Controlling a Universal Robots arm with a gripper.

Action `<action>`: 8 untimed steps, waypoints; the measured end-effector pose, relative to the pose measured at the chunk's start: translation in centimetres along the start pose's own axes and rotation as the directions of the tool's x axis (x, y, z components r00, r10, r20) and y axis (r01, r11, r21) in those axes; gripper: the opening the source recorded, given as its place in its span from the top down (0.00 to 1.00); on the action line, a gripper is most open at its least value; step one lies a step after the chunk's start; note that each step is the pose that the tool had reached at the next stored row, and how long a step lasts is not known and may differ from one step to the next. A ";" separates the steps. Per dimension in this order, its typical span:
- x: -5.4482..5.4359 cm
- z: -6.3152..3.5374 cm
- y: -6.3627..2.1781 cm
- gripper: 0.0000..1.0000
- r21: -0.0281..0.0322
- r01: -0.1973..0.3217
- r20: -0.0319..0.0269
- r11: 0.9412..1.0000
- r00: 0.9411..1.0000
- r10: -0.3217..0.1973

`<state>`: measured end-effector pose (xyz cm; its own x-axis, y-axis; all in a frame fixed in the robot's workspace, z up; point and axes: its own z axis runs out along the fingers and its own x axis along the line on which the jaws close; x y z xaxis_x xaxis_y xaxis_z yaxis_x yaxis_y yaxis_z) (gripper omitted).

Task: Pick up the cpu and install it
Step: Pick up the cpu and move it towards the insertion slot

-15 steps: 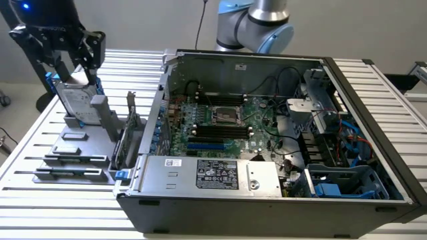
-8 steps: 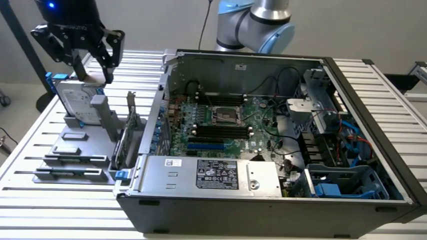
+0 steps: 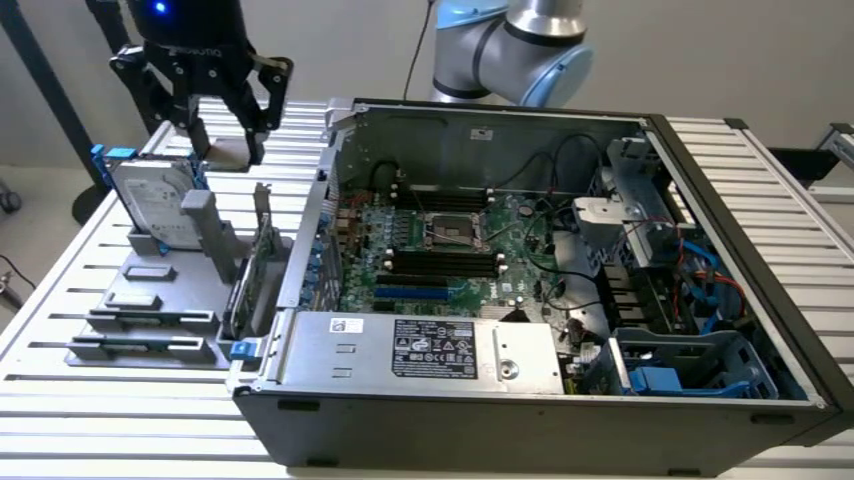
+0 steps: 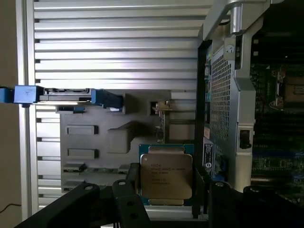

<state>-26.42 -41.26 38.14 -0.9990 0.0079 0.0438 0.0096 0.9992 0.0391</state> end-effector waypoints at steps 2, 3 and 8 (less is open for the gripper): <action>-0.9 -0.10 0.08 0.45 -0.001 0.000 0.000 1.000 1.000 0.000; -1.4 -0.16 0.12 0.45 -0.001 0.000 0.000 1.000 1.000 0.000; -3.6 -0.40 0.31 0.45 -0.002 0.000 0.000 1.000 1.000 0.000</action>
<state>-22.78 -40.99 38.39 -0.9990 0.0079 0.0438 0.0097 0.9991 0.0412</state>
